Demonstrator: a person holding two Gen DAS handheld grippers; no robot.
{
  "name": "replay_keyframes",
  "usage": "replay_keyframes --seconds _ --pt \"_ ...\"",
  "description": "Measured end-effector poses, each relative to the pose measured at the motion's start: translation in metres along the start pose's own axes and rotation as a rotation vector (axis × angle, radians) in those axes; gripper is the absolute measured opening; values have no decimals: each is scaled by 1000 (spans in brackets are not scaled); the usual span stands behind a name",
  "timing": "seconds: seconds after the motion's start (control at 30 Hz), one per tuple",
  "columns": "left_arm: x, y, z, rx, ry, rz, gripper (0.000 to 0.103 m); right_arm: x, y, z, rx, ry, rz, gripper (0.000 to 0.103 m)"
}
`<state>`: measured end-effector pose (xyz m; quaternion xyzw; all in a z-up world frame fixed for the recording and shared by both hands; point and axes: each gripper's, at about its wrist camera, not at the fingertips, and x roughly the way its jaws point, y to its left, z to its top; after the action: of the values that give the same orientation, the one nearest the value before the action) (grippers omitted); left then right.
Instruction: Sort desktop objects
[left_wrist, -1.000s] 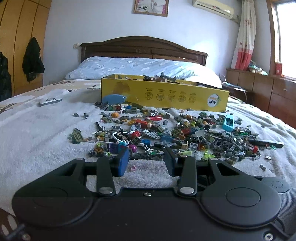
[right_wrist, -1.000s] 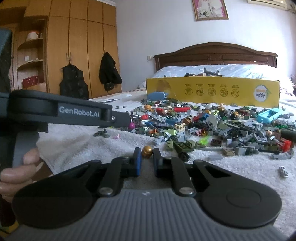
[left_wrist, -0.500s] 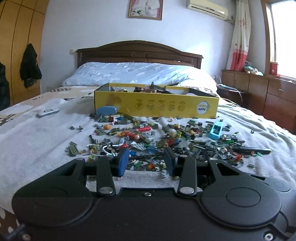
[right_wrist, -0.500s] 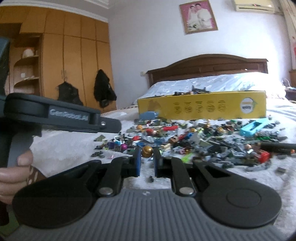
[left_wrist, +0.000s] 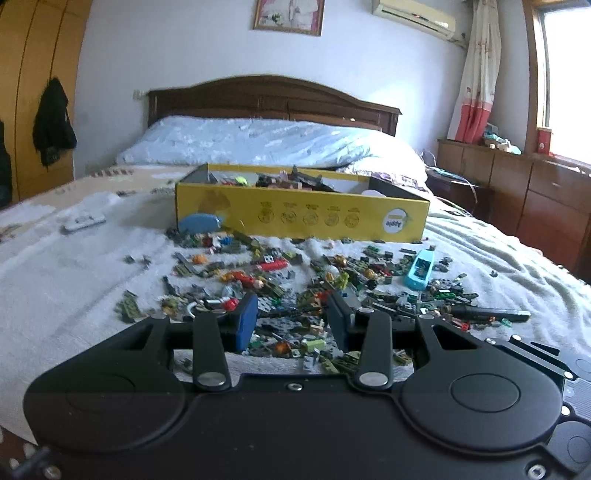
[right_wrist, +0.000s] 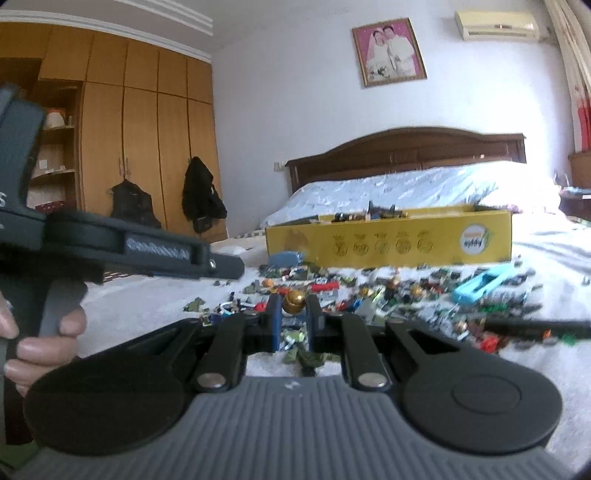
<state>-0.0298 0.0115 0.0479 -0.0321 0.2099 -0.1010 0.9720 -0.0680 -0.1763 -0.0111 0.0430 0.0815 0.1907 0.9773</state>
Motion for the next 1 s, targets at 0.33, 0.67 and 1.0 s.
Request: replay_keyframes --seconds 0.33,0.67,1.0 --pt "21 -8 15 44 -30 -1 39 2 -13 12 -9 -2 -60 16" --pt "66 -15 27 38 3 -26 39 22 -32 17 -28 11 -113 16" --pt "104 -6 55 18 -11 28 39 58 -55 40 -32 -34 -132 16"
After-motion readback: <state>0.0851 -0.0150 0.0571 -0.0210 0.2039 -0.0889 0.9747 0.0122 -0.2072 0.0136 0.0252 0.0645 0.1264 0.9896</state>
